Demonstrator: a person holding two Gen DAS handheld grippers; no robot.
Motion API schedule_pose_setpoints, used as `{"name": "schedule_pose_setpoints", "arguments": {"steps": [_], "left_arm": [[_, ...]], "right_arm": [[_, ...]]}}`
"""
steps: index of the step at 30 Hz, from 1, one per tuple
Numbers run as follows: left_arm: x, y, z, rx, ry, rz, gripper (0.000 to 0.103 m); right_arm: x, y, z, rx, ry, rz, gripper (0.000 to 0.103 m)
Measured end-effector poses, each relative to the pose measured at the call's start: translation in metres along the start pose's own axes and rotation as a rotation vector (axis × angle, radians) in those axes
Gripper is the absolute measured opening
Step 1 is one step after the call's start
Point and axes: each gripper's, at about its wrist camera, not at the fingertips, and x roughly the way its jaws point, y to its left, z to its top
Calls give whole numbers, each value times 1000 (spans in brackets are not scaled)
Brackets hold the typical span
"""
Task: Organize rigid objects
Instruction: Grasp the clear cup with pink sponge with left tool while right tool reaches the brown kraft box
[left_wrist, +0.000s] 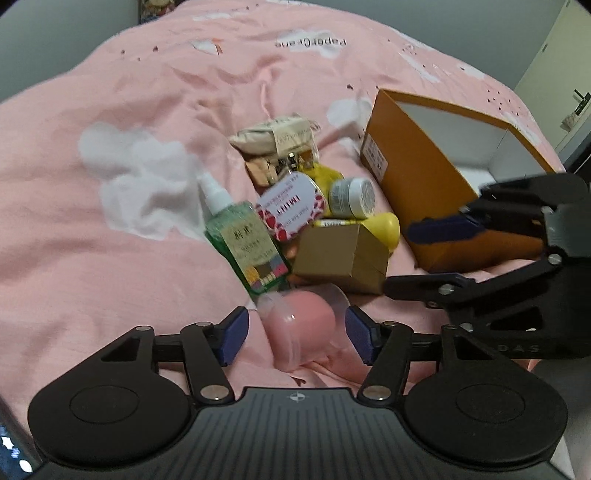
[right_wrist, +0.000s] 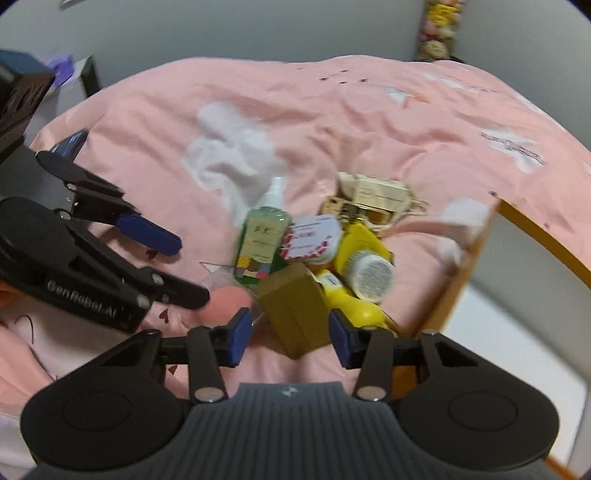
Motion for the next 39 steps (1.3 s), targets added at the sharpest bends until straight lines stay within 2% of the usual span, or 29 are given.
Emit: {"name": "schedule_pose_setpoints", "arguments": {"steps": [5, 8, 13, 15, 18, 22, 26, 28, 33, 39], "left_arm": [[11, -8, 1, -2, 23, -17, 87], [21, -15, 1, 23, 55, 4, 88], [36, -19, 3, 0, 80, 10, 88], [41, -20, 4, -8, 85, 16, 90], [51, -27, 5, 17, 94, 65, 90], [60, -33, 5, 44, 102, 105, 91], [63, -29, 4, 30, 94, 128, 73], [58, -25, 3, 4, 81, 111, 72], [40, -21, -1, 17, 44, 132, 71], [40, -17, 0, 3, 45, 129, 72]], "right_arm": [[12, -1, 1, -172, 18, -3, 46], [17, -6, 2, -251, 41, -14, 46], [25, -10, 2, -335, 68, -6, 45], [27, -13, 1, -359, 73, -4, 45], [28, -18, 1, -384, 75, 8, 47], [28, -22, 5, -365, 83, 49, 48], [32, -19, 6, -377, 89, 44, 53], [33, -17, 6, -373, 91, 56, 55], [33, -10, 7, -412, 102, 61, 58], [46, 2, 7, -457, 117, 56, 58]]}}
